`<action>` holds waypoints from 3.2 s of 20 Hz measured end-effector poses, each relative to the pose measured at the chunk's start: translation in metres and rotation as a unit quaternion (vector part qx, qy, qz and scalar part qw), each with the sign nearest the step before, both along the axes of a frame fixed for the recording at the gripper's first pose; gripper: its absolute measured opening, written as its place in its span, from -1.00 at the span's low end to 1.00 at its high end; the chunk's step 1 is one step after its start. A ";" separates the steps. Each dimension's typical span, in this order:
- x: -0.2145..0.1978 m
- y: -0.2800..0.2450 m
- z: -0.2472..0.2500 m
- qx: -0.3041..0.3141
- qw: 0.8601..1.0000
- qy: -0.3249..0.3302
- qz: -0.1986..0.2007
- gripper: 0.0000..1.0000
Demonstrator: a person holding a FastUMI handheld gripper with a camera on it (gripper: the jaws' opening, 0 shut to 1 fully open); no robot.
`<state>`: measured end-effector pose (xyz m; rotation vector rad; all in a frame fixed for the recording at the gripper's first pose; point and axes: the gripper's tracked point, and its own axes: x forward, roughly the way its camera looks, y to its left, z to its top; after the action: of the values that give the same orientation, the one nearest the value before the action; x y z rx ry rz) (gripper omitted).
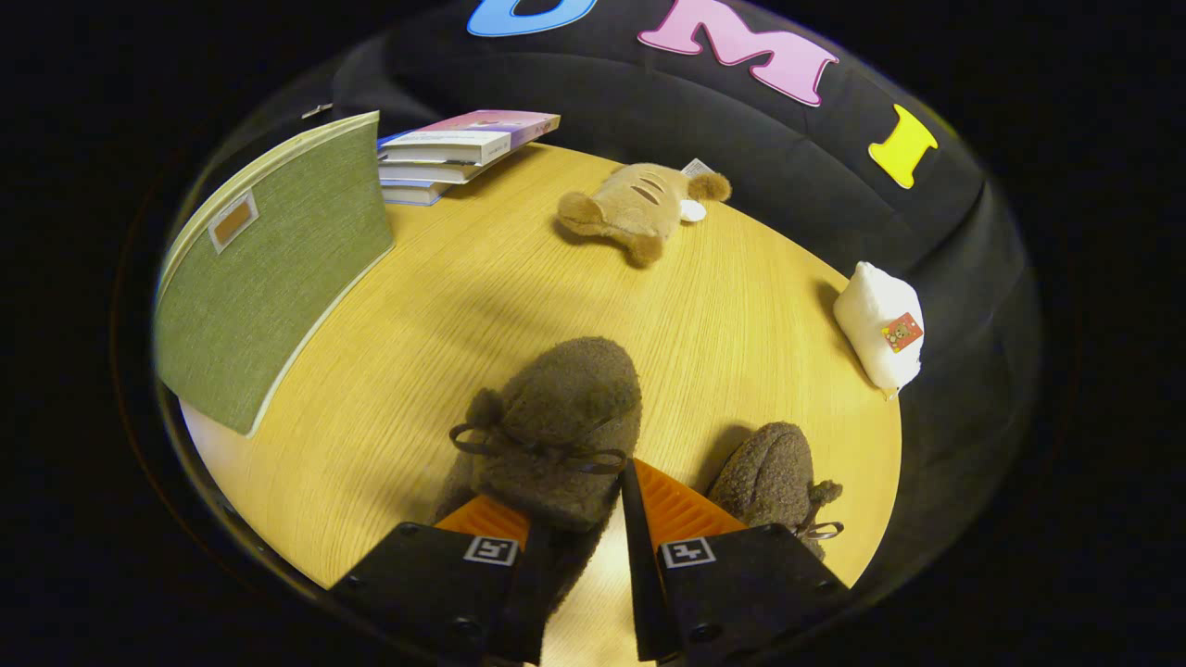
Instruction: Open the storage box then place both shoes into the box .Put the left shoe in first, then the right shoe, with the right side of both shoes facing outward in a uniform manner.
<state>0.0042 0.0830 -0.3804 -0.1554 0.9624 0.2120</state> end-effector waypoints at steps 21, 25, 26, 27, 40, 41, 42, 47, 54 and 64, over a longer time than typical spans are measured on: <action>0.030 0.151 0.250 0.167 0.982 -0.081 0.010 -0.81; 0.041 0.224 0.268 0.210 0.976 -0.063 0.018 -0.81; 0.043 0.238 0.267 0.210 0.976 -0.056 0.016 -0.81; 0.045 0.251 0.263 0.207 0.977 -0.045 0.014 -0.80; 0.054 0.353 0.143 0.123 0.989 0.085 -0.022 -0.80; 0.052 0.356 0.135 0.114 0.989 0.096 -0.023 -0.80; 0.049 0.361 0.128 0.108 0.988 0.106 -0.024 -0.80; 0.044 0.372 0.103 0.095 0.985 0.141 -0.023 -0.80; 0.044 0.375 0.105 0.124 0.980 0.155 -0.001 -0.18; 0.041 0.307 0.209 0.147 0.984 -0.039 0.095 0.94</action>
<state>0.0451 0.3902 -0.1710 0.0171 0.8283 0.5178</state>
